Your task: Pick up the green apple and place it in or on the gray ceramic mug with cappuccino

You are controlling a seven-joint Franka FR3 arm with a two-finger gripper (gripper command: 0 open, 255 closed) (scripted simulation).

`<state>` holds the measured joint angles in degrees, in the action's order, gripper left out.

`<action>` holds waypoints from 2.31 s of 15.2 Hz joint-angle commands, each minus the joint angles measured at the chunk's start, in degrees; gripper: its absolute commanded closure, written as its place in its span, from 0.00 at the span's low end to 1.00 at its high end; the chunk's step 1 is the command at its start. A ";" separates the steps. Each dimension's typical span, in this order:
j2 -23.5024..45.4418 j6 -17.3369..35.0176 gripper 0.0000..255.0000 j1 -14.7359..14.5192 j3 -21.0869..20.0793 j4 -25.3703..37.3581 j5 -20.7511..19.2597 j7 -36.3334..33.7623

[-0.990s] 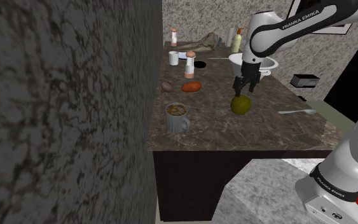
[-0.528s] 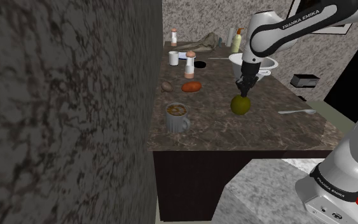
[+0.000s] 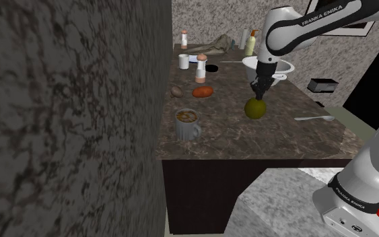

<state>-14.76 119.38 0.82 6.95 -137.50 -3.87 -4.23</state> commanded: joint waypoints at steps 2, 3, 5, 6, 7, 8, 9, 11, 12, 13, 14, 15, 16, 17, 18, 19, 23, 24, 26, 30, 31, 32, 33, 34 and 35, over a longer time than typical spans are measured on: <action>-0.97 -2.51 1.00 0.01 -0.06 1.53 -0.01 0.05; -1.27 -3.32 1.00 0.01 -0.09 2.04 -0.01 0.05; -1.83 -4.95 1.00 0.00 -0.15 3.11 0.00 0.07; -2.09 -5.75 1.00 -0.01 -0.18 3.66 0.00 0.07; -2.33 -6.56 1.00 -0.02 -0.21 4.22 0.01 0.08; -2.56 -7.36 1.00 -0.02 -0.24 4.79 0.01 0.09; -2.78 -8.16 1.00 -0.03 -0.27 5.37 0.02 0.10; -3.18 -9.75 1.00 -0.04 -0.33 6.57 0.04 0.13; -3.35 -10.54 1.00 -0.05 -0.35 7.18 0.04 0.14; -3.52 -11.33 1.00 -0.06 -0.38 7.81 0.06 0.15; -3.67 -12.12 1.00 -0.06 -0.41 8.45 0.07 0.17; -3.80 -12.91 1.00 -0.07 -0.43 9.10 0.08 0.18; -3.93 -13.69 1.00 -0.08 -0.46 9.76 0.09 0.20; -4.04 -14.47 1.00 -0.09 -0.49 10.43 0.10 0.21; -4.13 -15.25 1.00 -0.10 -0.51 11.11 0.12 0.23; -4.22 -16.03 1.00 -0.10 -0.54 11.81 0.13 0.25; -4.43 -19.13 1.00 -0.14 -0.63 14.70 0.19 0.33; -4.45 -19.90 1.00 -0.15 -0.65 15.45 0.20 0.35; -4.45 -21.44 1.00 -0.17 -0.69 16.99 0.24 0.39; -3.91 -23.74 1.00 -0.74 -1.62 19.76 0.69 -0.83; -3.39 -24.11 1.00 -1.29 -2.50 20.60 1.10 -2.11; -2.81 -24.48 1.00 -1.81 -3.37 21.51 1.49 -3.39; -2.17 -24.86 1.00 -2.34 -4.22 22.49 1.86 -4.66; -1.48 -25.24 1.00 -2.87 -5.06 23.52 2.21 -5.93; -0.73 -25.63 1.00 -3.39 -5.90 24.63 2.54 -7.19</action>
<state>-16.43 93.97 -2.03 1.92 -114.00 -1.70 -10.03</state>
